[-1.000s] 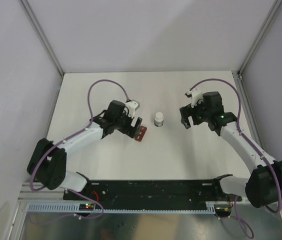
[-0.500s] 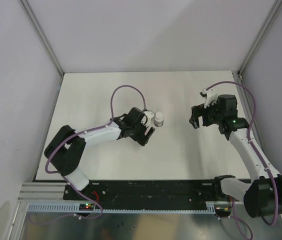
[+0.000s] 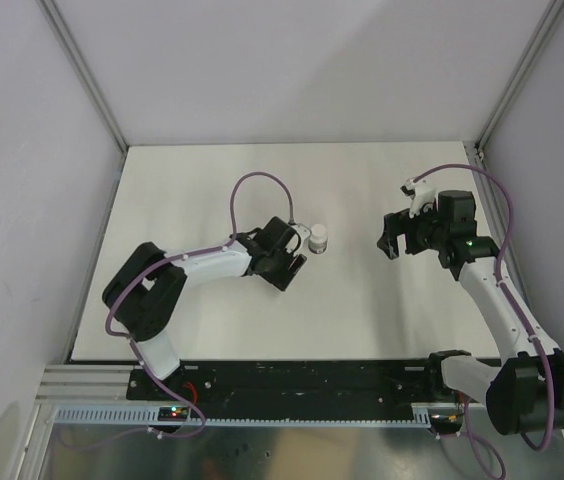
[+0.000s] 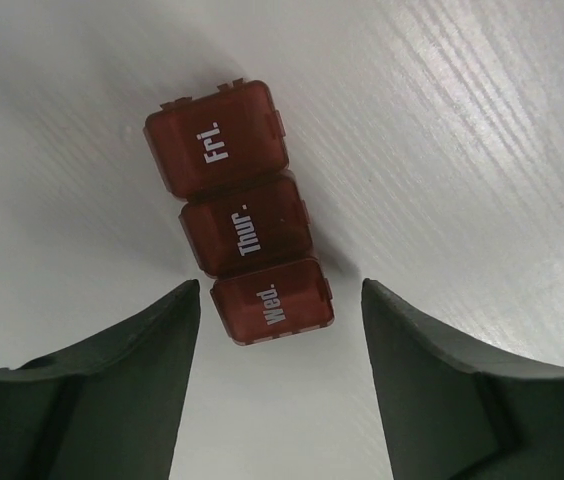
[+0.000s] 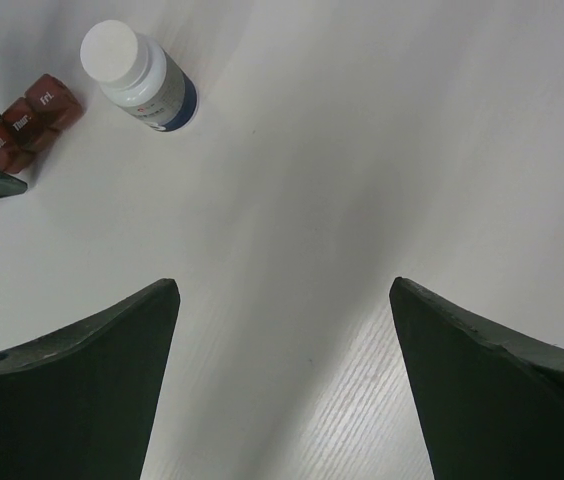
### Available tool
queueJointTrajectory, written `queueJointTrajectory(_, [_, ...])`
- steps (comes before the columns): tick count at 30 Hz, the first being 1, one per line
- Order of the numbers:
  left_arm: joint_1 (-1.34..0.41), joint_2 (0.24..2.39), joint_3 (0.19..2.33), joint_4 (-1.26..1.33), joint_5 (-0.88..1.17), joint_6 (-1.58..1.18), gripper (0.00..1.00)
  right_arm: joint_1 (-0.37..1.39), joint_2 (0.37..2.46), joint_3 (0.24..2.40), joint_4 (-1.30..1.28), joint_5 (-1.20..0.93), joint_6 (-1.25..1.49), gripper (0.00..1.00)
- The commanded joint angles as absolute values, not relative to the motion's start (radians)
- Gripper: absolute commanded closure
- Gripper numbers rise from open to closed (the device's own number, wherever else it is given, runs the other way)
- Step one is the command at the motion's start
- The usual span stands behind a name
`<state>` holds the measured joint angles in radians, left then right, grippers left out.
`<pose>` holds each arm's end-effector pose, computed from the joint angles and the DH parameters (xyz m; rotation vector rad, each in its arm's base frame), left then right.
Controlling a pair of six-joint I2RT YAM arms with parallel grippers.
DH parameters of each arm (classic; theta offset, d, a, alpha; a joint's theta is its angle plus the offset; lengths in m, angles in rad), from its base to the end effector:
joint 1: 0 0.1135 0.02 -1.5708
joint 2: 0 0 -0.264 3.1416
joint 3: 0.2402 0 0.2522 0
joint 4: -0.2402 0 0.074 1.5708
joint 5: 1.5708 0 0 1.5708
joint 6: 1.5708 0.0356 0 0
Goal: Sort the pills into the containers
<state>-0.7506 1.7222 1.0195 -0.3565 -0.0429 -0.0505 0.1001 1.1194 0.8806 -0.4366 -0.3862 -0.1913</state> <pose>0.2491 -0.2302 0.1664 0.8934 2.4904 -0.2175 0.2380 0.0374 0.2845 -0.5250 2.1516 0.3824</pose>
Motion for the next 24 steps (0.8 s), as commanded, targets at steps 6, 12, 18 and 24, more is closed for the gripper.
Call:
queueJointTrajectory(6, [-0.754, 1.731, 1.054, -0.365, -0.056, -0.047, 0.41, 0.095, 1.114, 0.884, -0.427, -0.418, -0.179, 0.07])
queueJointTrajectory(12, [-0.753, 1.702, 1.044, -0.373, -0.028, 0.006, 0.60, 0.095, 1.110, 0.884, -0.425, -0.433, -0.177, 0.07])
queueJointTrajectory(18, [-0.752, 1.592, 1.051, -0.466, 0.153, 0.192, 0.81, 0.132, 1.068, 0.886, -0.425, -0.554, -0.207, 0.07])
queueJointTrajectory(24, [-0.753, 1.461, 1.146, -0.710, 0.336, 0.379, 0.99, 0.313, 1.059, 0.954, -0.516, -0.651, -0.347, 0.08])
